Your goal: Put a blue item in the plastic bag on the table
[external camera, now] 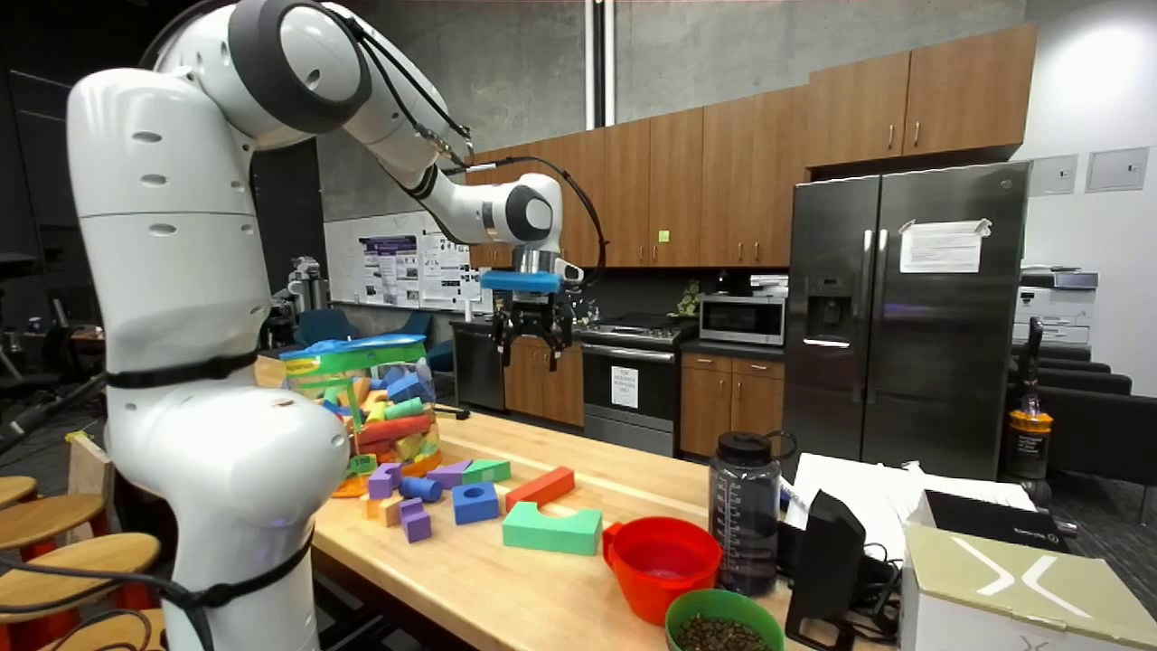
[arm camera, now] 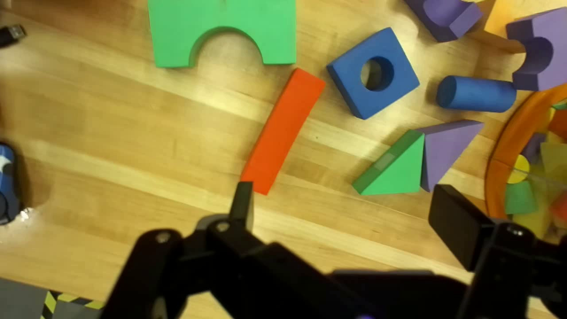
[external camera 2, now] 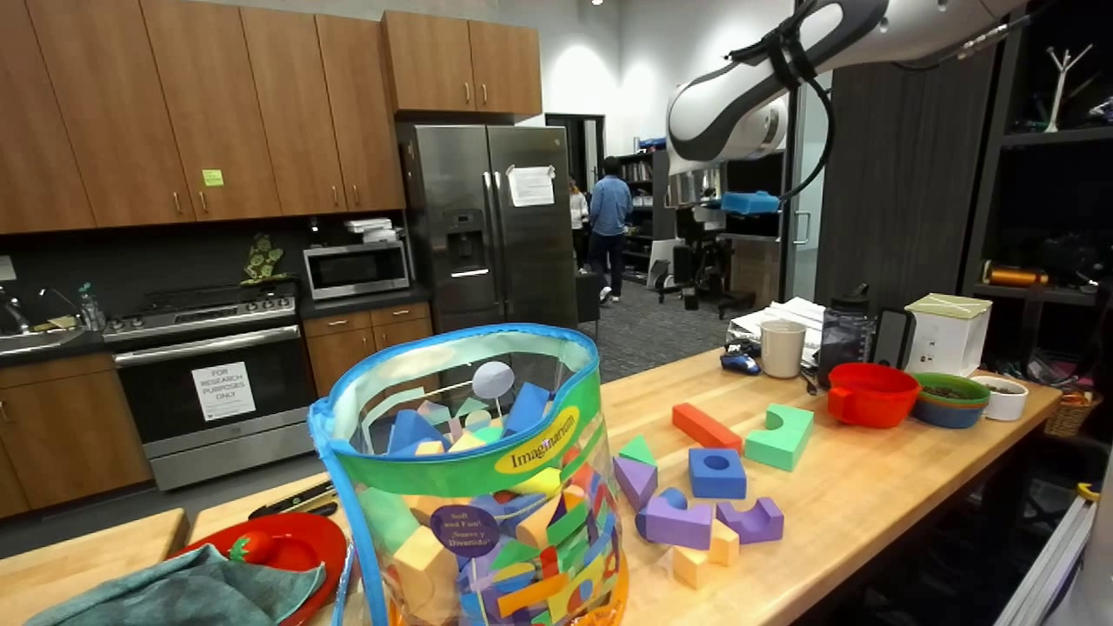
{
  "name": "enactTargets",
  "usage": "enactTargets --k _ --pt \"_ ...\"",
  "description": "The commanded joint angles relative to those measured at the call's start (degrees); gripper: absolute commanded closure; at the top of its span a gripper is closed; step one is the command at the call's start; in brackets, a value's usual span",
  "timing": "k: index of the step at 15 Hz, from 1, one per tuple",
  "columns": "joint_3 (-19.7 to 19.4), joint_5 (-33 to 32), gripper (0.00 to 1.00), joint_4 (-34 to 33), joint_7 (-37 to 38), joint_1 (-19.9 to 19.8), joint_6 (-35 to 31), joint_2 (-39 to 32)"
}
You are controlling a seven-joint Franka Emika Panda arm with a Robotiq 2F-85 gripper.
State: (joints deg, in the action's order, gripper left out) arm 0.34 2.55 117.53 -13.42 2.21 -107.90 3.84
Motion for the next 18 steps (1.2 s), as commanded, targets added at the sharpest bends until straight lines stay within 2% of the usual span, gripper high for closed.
enactTargets --k 1,8,18 --pt "1.2 0.3 0.00 -4.0 -3.6 0.9 1.9 -0.8" --pt "4.0 1.7 0.00 -6.3 -7.8 3.1 0.5 -2.0" --pt "11.3 4.7 0.00 -6.3 -13.7 8.9 -4.9 -9.5"
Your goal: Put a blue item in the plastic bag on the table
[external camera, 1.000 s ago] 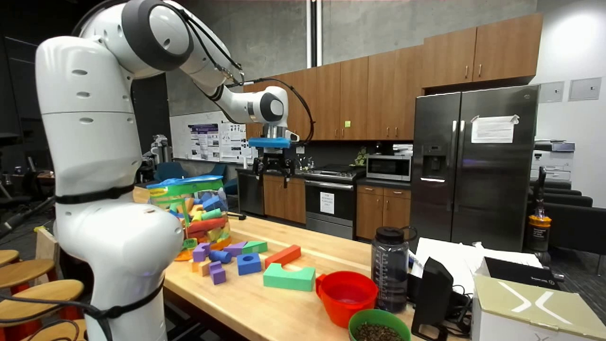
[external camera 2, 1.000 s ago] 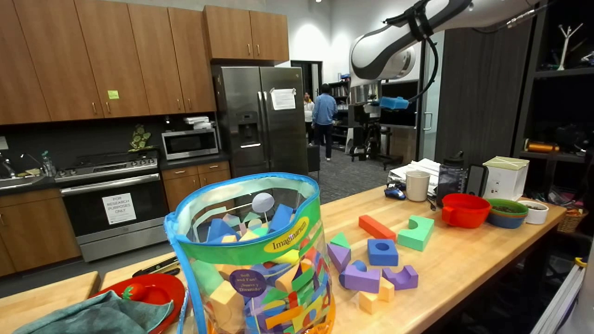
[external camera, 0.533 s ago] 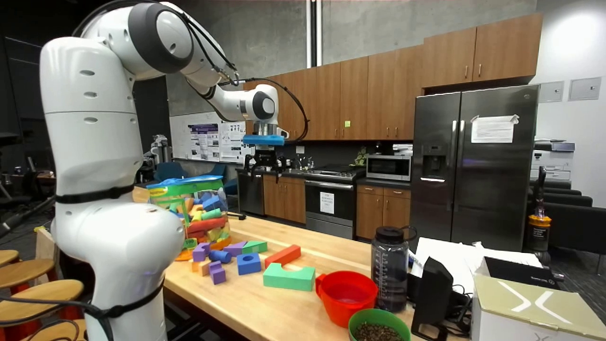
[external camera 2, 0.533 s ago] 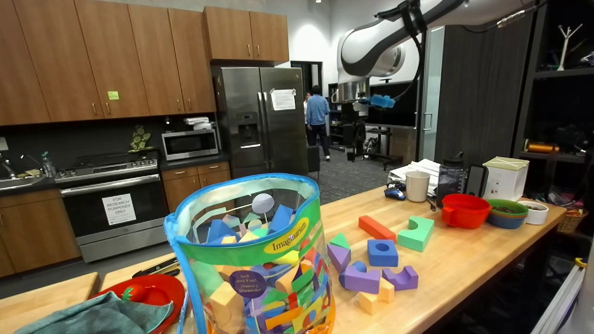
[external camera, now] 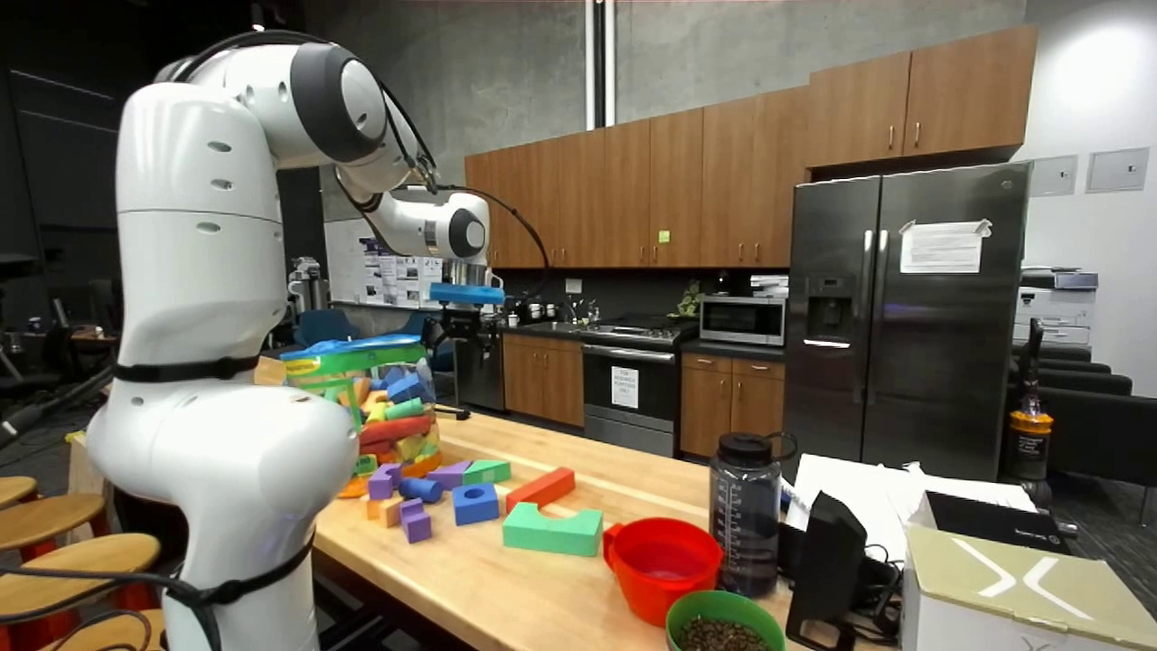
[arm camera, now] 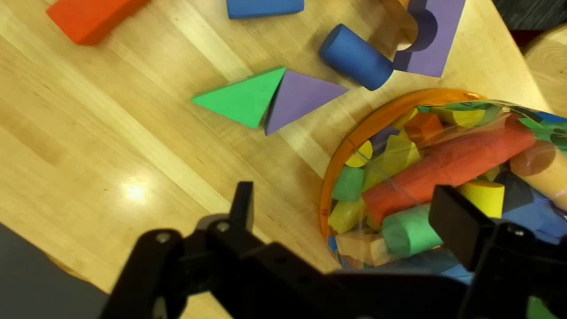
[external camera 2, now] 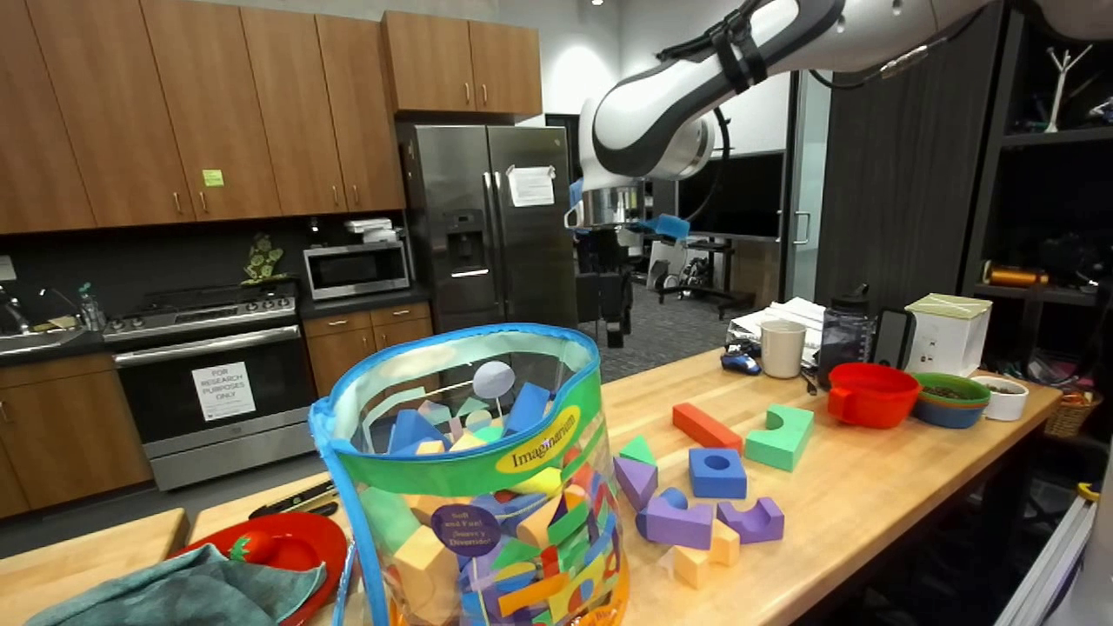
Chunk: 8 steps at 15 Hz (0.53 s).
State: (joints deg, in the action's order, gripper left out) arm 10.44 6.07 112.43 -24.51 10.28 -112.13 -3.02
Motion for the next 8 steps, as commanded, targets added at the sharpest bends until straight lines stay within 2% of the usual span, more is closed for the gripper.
enactTargets --k 1,8 --pt "1.8 1.0 0.00 -1.3 -2.8 1.1 -0.9 -3.5" --pt "2.7 0.6 0.00 -0.7 -3.0 0.7 -1.2 -5.2"
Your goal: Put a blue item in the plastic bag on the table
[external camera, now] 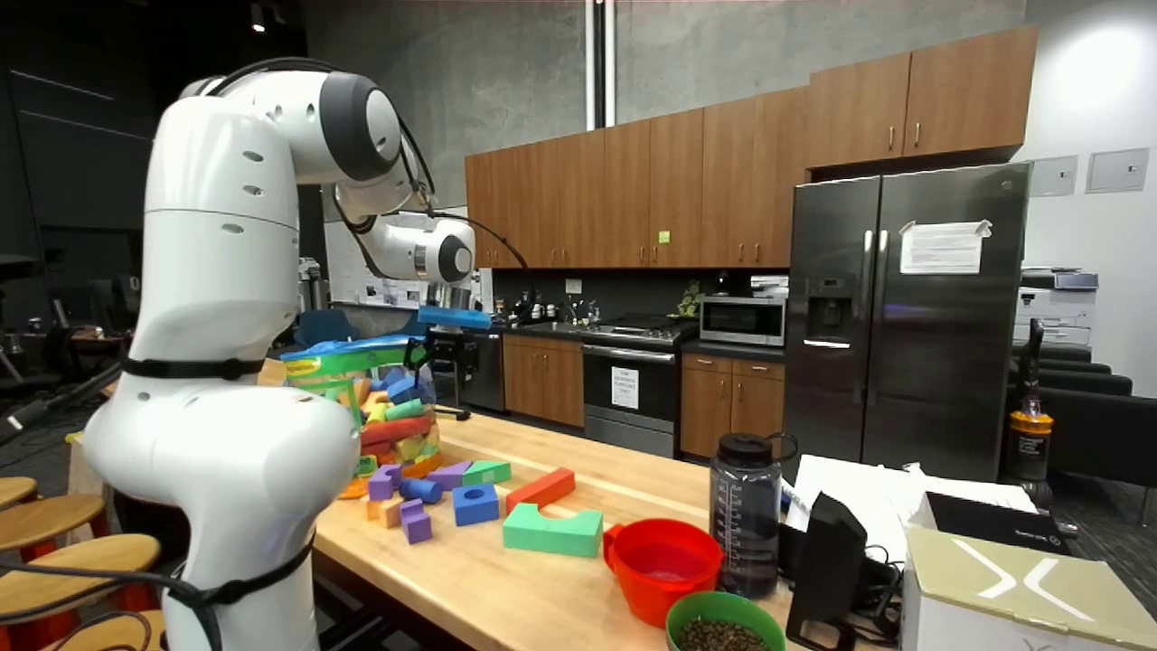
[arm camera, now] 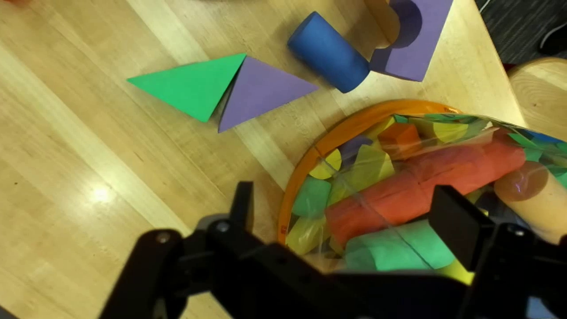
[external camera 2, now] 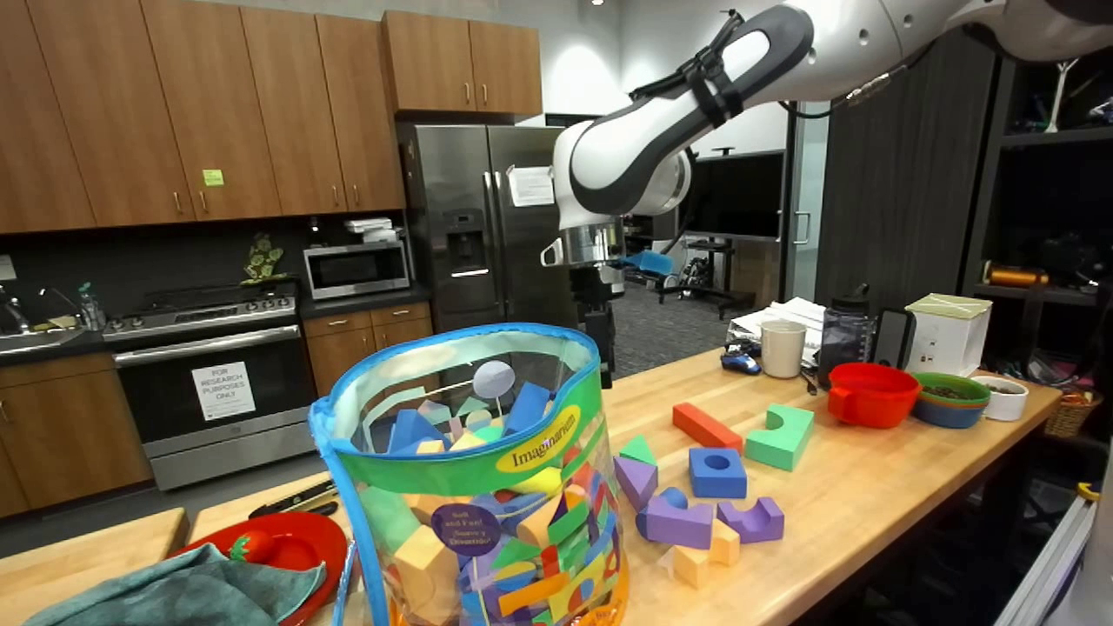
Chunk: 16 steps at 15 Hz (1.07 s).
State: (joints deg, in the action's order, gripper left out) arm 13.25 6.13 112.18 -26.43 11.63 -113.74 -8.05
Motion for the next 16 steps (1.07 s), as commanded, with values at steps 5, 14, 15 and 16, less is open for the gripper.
enactTargets --k 5,14,15,16 --pt "-0.4 1.1 0.00 0.4 -0.7 -1.3 1.3 -0.3" --pt "-0.2 0.0 0.00 0.2 0.1 -1.1 0.6 -0.9" --pt "-0.2 0.0 0.00 0.2 0.1 -1.1 0.6 -0.9" --pt "-0.2 0.0 0.00 0.2 0.0 -1.1 0.6 -0.9"
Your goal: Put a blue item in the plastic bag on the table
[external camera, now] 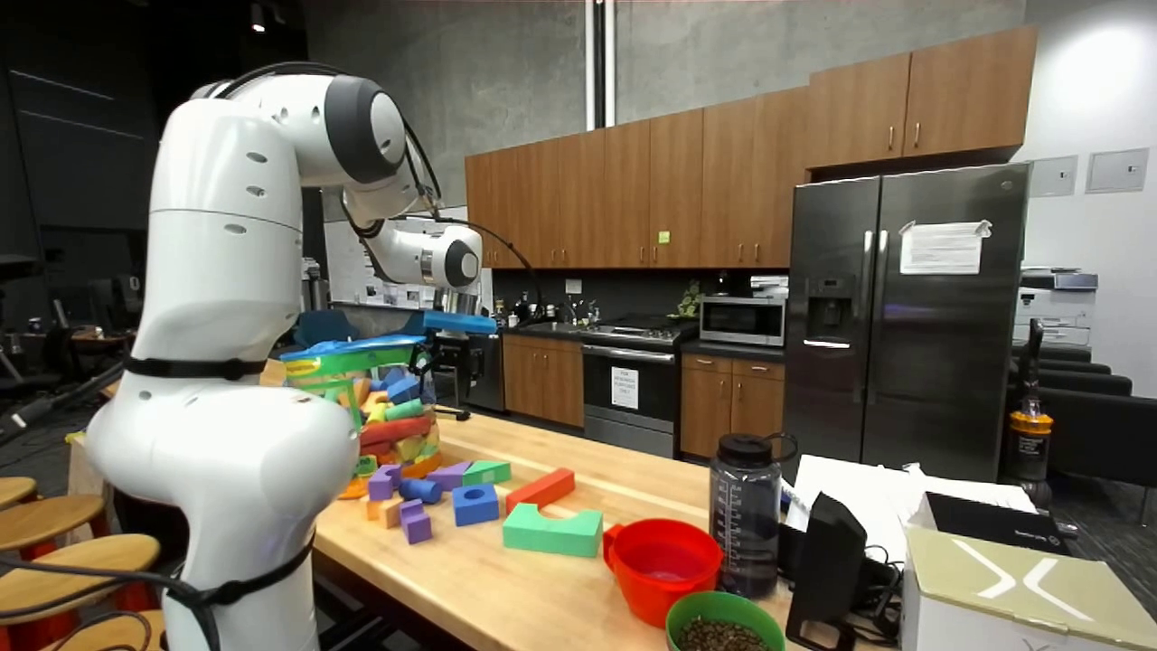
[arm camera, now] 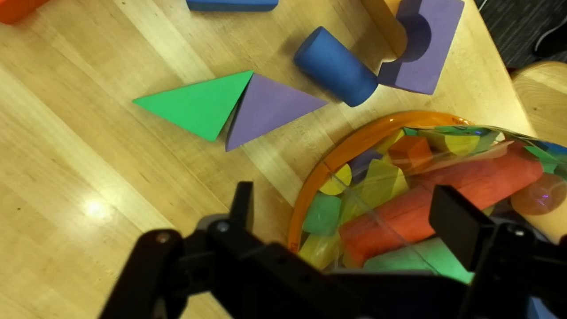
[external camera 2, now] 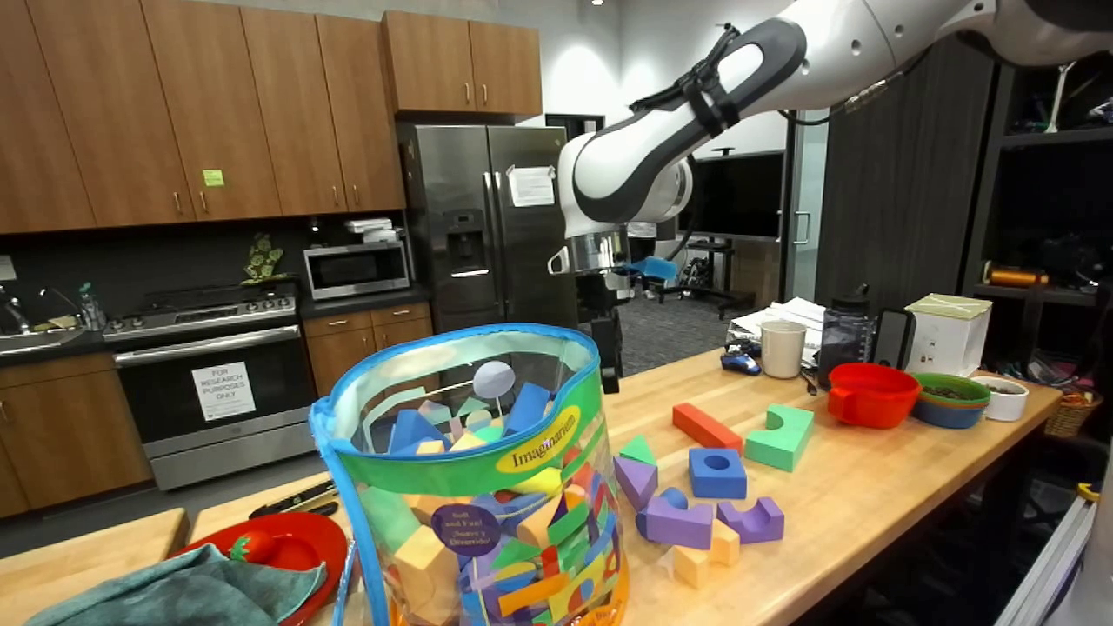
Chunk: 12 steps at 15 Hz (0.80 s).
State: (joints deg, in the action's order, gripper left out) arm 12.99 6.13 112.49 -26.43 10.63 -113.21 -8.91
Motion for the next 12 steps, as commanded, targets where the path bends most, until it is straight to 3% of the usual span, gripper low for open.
enactTargets --k 1,5,12 --pt "0.1 0.0 0.00 -0.1 0.1 -0.1 0.1 0.0" --pt "-0.3 -0.5 0.00 -1.3 -1.3 -0.6 0.5 0.0" --pt "-1.3 -8.3 0.00 -11.9 -7.0 -1.5 0.0 -0.7"
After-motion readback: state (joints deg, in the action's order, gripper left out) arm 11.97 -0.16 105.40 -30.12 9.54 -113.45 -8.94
